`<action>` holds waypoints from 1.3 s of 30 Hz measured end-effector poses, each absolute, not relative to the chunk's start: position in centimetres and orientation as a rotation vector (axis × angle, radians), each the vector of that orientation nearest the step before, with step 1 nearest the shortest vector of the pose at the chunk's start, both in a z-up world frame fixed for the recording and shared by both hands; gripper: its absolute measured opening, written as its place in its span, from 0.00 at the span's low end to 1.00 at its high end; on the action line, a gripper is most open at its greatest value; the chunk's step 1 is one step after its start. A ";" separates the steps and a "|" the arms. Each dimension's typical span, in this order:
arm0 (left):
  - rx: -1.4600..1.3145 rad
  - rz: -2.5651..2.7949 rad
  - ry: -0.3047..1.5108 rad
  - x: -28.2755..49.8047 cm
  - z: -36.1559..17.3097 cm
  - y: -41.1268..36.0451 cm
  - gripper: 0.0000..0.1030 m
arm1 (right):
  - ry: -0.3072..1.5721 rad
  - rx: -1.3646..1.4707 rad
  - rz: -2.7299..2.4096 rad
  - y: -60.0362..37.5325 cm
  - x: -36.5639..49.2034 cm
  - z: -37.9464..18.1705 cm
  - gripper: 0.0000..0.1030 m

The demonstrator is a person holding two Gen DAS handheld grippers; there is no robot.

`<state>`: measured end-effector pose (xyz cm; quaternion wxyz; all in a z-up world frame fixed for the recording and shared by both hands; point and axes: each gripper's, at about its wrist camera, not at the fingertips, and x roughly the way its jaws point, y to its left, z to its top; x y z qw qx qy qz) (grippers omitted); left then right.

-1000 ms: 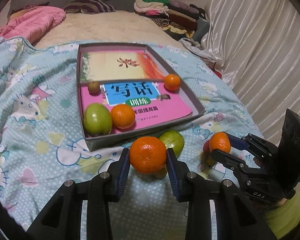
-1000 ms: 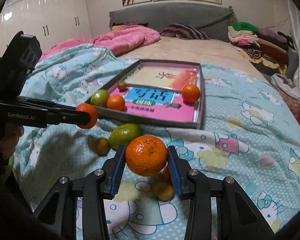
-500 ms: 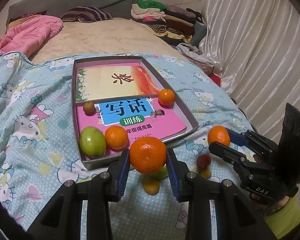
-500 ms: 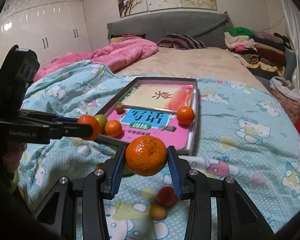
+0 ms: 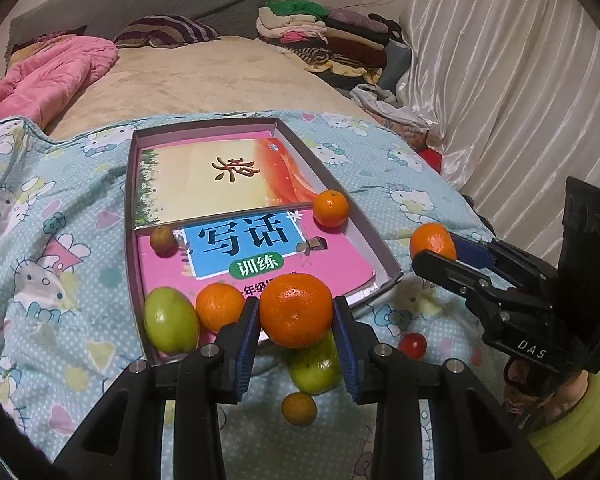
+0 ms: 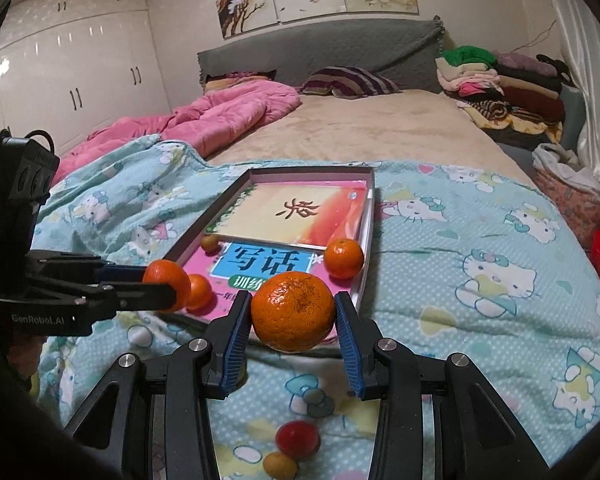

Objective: Organize fruits
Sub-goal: 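Lift and carry both held oranges over the tray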

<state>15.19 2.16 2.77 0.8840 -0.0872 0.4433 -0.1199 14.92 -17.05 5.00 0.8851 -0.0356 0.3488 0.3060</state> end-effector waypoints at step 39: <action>-0.132 -0.260 1.001 18.8 -1.4 0.5 0.35 | 0.837 -0.212 0.648 -14.1 20.8 2.0 0.42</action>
